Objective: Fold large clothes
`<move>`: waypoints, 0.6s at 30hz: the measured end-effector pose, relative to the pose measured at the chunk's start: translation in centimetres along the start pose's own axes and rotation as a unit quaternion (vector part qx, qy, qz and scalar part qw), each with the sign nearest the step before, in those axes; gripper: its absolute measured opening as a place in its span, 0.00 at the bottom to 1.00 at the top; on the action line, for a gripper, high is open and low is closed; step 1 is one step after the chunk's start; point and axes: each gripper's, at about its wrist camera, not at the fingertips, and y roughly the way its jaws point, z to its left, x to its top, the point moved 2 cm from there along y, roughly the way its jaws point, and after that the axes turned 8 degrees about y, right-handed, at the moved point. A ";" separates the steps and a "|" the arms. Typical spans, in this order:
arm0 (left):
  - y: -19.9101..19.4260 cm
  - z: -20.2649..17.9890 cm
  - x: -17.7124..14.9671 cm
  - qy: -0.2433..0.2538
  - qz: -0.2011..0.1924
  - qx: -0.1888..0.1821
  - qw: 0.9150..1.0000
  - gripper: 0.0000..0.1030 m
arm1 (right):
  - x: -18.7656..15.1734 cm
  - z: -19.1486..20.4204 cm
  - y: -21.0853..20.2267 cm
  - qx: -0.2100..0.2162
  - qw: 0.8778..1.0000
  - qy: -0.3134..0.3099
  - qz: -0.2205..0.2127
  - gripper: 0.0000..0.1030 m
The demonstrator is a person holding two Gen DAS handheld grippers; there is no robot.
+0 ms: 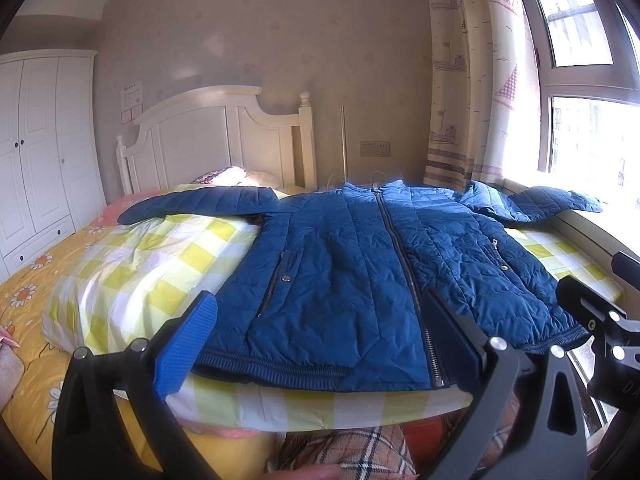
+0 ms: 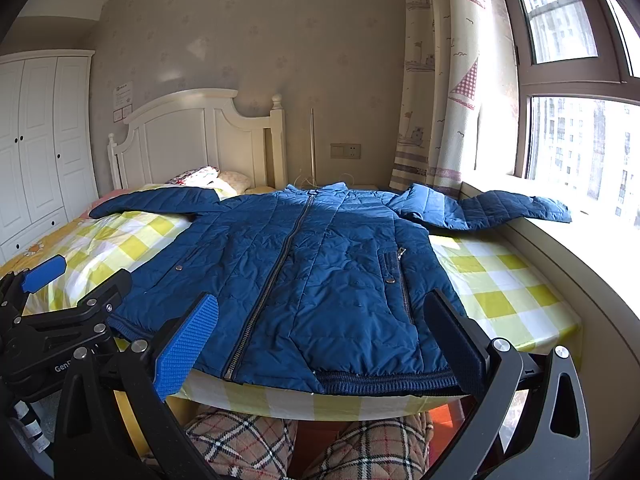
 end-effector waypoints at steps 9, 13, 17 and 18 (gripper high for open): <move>0.0 0.0 -0.2 -0.001 0.000 0.000 1.000 0.98 | 0.1 -0.1 0.1 0.001 1.000 0.001 0.002 0.96; 0.0 0.0 -0.2 -0.001 0.001 0.000 1.000 0.98 | 0.2 -0.2 0.2 0.003 1.000 0.002 0.002 0.96; 0.0 0.1 -0.2 -0.002 0.001 -0.001 1.000 0.98 | 0.2 -0.2 0.1 0.003 1.000 0.002 0.002 0.96; 0.0 0.1 -0.2 -0.002 0.001 -0.001 1.000 0.98 | 0.2 -0.2 0.1 0.003 1.000 0.002 0.003 0.96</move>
